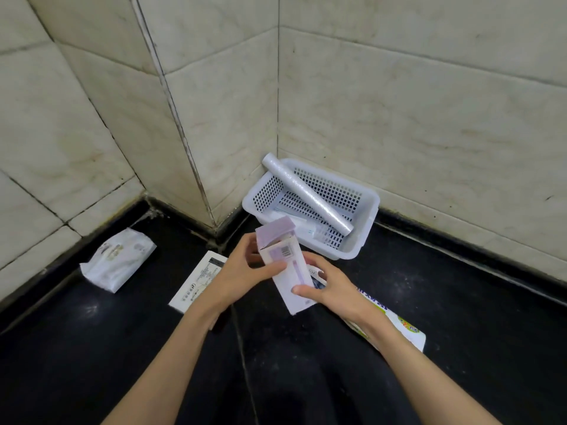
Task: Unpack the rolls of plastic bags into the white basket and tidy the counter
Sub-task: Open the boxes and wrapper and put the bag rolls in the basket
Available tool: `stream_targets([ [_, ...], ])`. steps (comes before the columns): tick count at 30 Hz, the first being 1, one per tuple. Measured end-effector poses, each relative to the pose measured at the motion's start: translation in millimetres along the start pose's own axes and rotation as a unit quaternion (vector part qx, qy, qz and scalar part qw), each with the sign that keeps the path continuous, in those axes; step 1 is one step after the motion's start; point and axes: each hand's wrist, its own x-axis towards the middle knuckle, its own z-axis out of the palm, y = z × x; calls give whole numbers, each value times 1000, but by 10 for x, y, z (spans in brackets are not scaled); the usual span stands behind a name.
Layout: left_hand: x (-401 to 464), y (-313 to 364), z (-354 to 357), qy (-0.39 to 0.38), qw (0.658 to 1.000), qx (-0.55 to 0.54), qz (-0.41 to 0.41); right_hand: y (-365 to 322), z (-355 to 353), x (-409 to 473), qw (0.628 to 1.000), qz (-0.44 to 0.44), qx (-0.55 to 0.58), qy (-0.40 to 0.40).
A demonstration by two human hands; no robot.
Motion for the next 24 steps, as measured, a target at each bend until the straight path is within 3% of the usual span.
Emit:
stream_targets([
  [7,-139,120,-197,-52,998,-25,-22,-197,39,-30,999,-29,-19,-34],
  [12,-114,209,-278,32,997,50,52,-207,-49,0,997,-34,-49,-41],
  [16,-82,262,-258,32,990,99,98,-254,-135,-18,996,-32,-54,-65],
  [24,-77,283,-274,53,992,24,114,-185,-254,-84,994,-10,-40,-98],
])
